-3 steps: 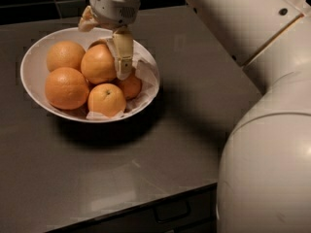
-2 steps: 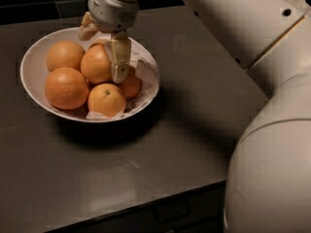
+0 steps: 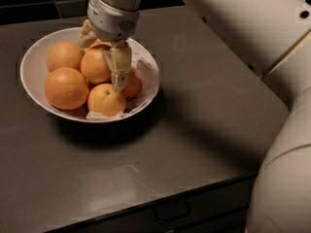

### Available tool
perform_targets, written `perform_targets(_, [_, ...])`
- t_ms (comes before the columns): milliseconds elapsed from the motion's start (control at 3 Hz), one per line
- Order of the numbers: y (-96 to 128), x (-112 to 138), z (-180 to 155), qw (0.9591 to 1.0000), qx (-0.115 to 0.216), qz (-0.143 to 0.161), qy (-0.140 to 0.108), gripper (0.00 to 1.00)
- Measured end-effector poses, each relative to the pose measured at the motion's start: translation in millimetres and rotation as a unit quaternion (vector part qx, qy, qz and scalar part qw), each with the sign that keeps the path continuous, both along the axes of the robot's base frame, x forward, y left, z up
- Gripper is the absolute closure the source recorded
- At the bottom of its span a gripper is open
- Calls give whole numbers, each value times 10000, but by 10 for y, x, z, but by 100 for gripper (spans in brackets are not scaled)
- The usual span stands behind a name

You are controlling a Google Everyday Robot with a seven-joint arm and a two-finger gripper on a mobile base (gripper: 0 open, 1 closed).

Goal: Pick orange from white bowl

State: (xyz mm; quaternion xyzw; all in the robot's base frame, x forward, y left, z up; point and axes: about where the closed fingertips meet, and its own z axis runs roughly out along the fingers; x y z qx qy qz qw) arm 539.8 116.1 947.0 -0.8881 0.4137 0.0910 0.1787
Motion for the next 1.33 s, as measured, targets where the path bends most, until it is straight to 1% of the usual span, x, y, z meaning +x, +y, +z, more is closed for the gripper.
perform_targets(333, [-28, -67, -26, 10000, -35, 20, 16, 18])
perform_targets(667, [-44, -70, -22, 10000, -80, 22, 6, 22])
perform_targets(1000, [-50, -14, 5, 9999, -158, 44, -39, 20])
perform_targets(1333, [-48, 28, 21, 9998, -195, 53, -76, 20])
